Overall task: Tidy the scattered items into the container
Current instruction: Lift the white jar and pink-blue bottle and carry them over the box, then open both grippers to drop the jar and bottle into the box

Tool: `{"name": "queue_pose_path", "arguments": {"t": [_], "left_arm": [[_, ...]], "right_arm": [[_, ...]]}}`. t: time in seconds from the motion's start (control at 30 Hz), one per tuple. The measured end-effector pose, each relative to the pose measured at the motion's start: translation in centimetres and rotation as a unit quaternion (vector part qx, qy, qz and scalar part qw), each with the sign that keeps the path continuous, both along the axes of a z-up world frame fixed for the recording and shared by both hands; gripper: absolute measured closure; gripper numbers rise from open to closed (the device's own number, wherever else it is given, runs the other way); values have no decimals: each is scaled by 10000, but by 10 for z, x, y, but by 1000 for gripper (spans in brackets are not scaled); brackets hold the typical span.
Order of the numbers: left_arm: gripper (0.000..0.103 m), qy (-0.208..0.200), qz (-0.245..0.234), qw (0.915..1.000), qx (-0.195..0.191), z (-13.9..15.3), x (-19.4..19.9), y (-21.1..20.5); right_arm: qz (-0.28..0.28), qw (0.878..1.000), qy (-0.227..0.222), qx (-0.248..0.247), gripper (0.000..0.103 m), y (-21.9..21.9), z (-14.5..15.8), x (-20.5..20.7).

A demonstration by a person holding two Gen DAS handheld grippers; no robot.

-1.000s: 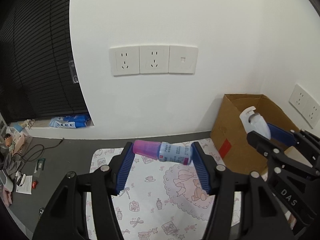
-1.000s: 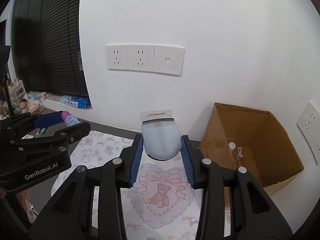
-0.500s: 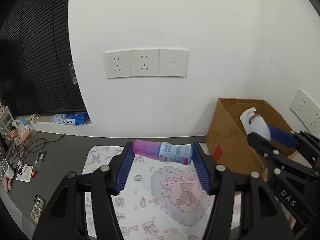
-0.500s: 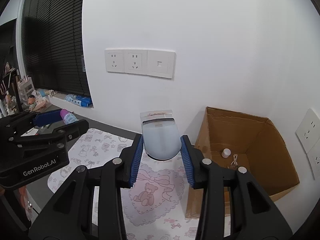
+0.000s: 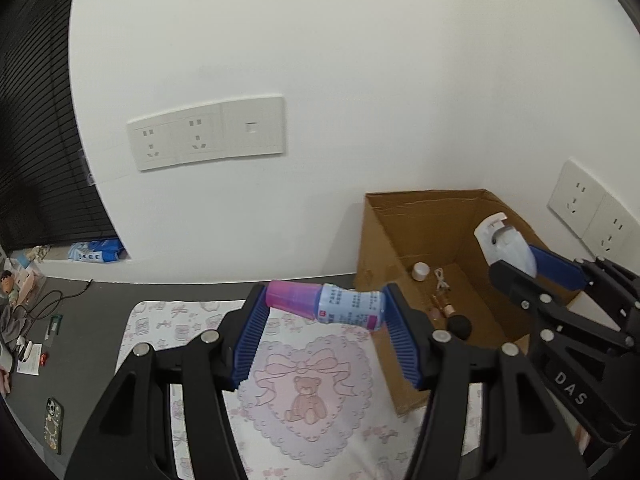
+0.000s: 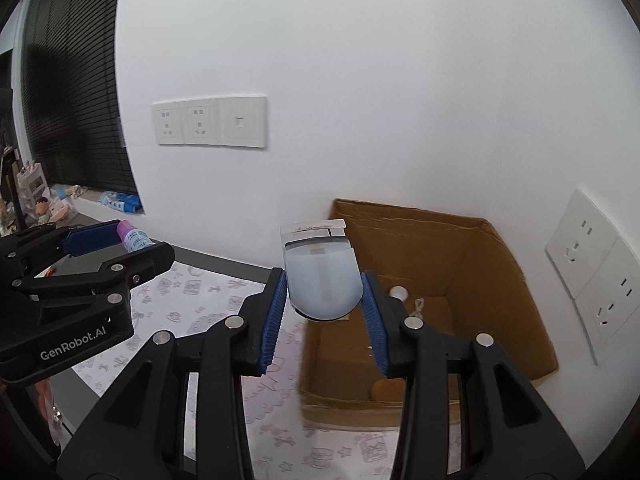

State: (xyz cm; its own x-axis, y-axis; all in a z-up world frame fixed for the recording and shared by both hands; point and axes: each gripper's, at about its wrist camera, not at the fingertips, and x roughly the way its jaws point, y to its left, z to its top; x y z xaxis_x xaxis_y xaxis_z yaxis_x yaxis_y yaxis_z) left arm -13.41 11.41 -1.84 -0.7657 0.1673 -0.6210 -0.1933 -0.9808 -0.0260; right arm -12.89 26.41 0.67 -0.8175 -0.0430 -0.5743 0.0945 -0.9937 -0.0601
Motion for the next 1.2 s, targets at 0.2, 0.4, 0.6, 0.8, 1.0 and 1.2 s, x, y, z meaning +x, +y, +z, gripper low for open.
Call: {"name": "queue_pose_path", "arguments": {"t": [0.2,0.4,0.6,0.8,1.0,1.2], "left_arm": [[46,-80,-192,9998,43,-6,-9,38],[46,-175,-369,9991,94,-11,-20,73],[46,-248,-585,9980,65,-17,-33,106],[46,-362,-757,9965,28,-26,-47,129],[46,-508,-826,9953,31,-36,-58,139],[46,-609,-866,9944,56,-44,-68,146]], "right_arm": [[-199,9998,-61,6,64,39,-1,-1],[-351,9992,-155,57,64,74,-4,-5],[-558,9982,-225,41,64,105,-9,-12],[-730,9967,-346,-8,64,128,-18,-21],[-847,9954,-454,-46,64,141,-28,-30],[-917,9941,-575,-72,64,148,-37,-38]]}}
